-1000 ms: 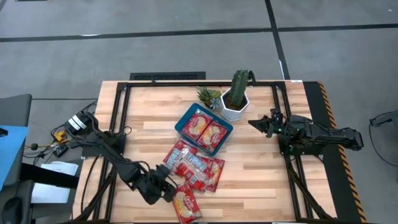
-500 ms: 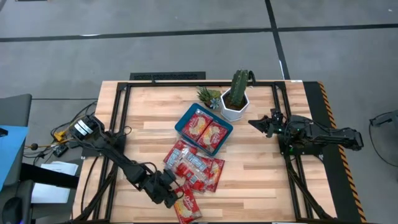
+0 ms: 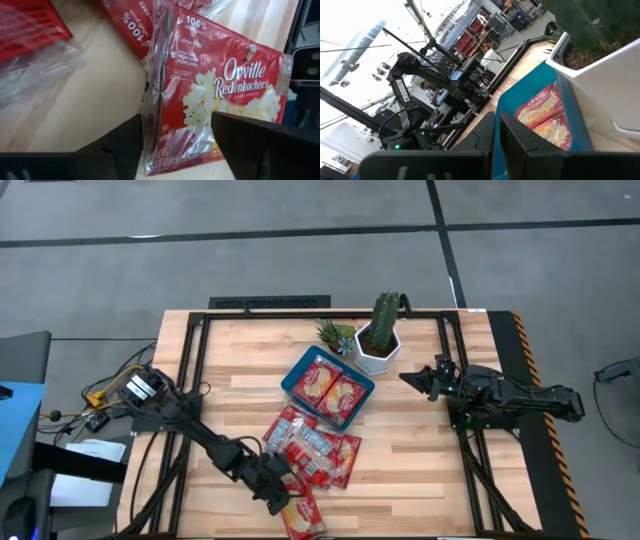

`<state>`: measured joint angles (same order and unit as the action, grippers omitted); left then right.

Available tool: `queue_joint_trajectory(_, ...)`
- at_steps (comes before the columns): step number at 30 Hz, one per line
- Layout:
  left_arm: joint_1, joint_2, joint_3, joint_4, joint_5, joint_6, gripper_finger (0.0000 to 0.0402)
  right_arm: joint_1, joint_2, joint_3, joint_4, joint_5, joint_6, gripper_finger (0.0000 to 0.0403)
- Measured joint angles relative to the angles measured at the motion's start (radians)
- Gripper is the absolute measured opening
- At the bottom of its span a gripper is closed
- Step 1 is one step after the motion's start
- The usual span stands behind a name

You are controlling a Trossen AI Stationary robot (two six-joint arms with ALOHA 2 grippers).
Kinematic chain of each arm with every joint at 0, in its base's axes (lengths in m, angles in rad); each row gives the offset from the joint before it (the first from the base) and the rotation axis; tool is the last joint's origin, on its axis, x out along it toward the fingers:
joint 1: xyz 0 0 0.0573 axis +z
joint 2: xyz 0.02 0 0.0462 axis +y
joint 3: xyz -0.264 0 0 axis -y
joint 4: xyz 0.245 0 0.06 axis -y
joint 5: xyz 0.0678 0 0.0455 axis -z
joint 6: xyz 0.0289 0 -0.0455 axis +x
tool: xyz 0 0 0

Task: Sort popcorn bags into baskets
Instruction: Put the popcorn bag into the blue bin

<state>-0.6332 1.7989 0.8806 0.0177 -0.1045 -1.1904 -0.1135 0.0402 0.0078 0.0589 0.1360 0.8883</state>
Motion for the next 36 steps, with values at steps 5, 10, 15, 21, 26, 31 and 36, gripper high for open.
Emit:
queue_joint_trajectory(5,0.025,0.002,-0.001,-0.007,0.041,0.073,0.0130,0.000,0.000,0.000,0.001,0.000,-0.005,0.0052)
queue_joint_trajectory(10,0.040,0.004,-0.002,-0.006,0.047,0.116,0.0023,0.000,0.000,0.000,0.001,0.000,-0.006,0.0052)
queue_joint_trajectory(15,0.056,-0.001,-0.002,-0.023,0.091,0.097,0.0003,0.000,0.000,0.000,0.001,0.000,-0.006,0.0052)
queue_joint_trajectory(21,0.070,-0.095,-0.005,-0.133,0.126,0.066,0.0000,0.000,0.000,0.000,0.001,0.000,-0.006,0.0052)
queue_joint_trajectory(26,0.084,-0.211,-0.004,-0.248,0.126,0.042,0.0000,0.000,0.000,0.000,0.001,0.000,-0.006,0.0052)
queue_joint_trajectory(31,0.112,-0.336,-0.004,-0.322,0.131,0.027,0.0000,0.000,0.000,0.000,0.001,0.000,-0.007,0.0052)
queue_joint_trajectory(36,0.167,-0.454,0.026,-0.444,0.129,0.048,0.0000,0.000,0.000,0.000,-0.001,0.000,-0.015,0.0052)
